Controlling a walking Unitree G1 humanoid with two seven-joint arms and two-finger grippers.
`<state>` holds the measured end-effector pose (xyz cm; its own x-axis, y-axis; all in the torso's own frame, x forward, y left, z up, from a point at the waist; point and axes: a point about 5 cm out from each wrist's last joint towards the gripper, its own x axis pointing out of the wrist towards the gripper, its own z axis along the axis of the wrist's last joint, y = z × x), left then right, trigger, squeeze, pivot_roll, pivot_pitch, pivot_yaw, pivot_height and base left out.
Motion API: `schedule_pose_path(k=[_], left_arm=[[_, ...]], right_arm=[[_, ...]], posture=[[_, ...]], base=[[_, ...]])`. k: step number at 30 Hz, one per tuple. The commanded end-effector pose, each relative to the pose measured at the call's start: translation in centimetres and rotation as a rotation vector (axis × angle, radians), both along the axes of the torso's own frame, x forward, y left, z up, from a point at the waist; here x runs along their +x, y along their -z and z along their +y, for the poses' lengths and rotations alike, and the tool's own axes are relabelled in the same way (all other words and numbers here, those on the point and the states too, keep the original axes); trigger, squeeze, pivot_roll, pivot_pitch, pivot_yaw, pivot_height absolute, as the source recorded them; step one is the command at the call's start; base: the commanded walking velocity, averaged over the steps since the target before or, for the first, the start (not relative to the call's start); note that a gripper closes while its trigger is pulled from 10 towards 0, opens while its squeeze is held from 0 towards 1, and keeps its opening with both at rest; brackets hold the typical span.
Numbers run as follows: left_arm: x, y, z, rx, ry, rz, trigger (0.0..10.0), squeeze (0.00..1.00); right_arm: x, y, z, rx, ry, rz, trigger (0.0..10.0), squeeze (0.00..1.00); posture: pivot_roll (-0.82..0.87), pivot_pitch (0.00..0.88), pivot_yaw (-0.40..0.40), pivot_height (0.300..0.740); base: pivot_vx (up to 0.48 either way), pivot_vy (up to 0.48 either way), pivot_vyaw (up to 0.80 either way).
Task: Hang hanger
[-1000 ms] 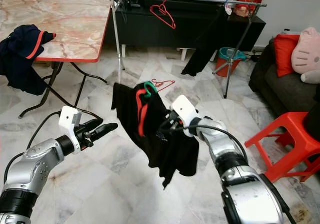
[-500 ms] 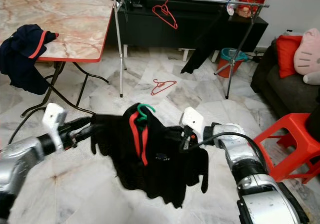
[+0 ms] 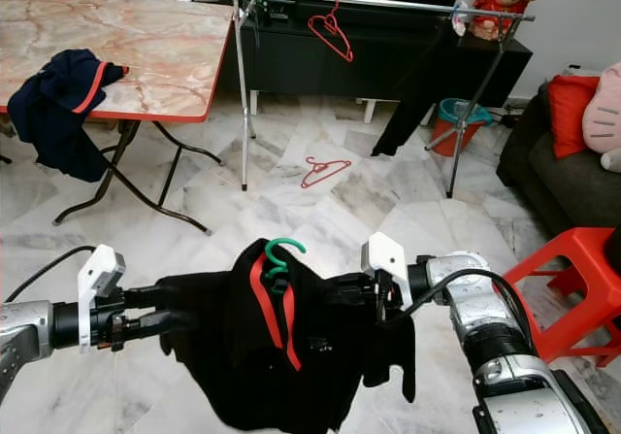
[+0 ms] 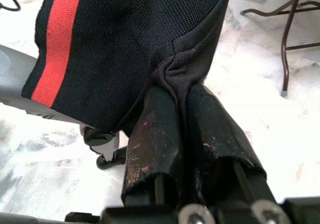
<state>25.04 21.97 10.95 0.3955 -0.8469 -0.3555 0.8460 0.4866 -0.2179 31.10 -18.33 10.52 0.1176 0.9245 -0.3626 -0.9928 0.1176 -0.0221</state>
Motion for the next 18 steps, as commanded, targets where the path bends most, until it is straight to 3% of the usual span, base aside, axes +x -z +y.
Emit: schedule_pose_path(k=[1, 7, 18], left_arm=[[0.5, 0.4, -0.2, 0.05, -0.005, -0.017, 10.0, 0.0], [1.2, -0.8, 0.2, 0.027, -0.03, -0.064, 10.0, 0.0], [-0.3, -3.0, 0.2, 0.011, 0.123, -0.081, 10.0, 0.0]], right_arm=[[-0.1, -0.7, 0.1, 0.002, -0.049, -0.031, 10.0, 0.0], [-0.2, -0.6, 0.0, -0.02, -0.06, -0.025, 10.0, 0.0], [-0.4, 0.0, 0.0, -0.059, -0.065, -0.013, 10.0, 0.0]], posture=[[-0.05, 0.0, -0.099, 0.74], [-0.06, 0.0, -0.101, 0.74], [-0.05, 0.0, -0.108, 0.74]], base=[[0.0, 0.0, 0.0], [0.0, 0.0, 0.0], [0.0, 0.0, 0.0]])
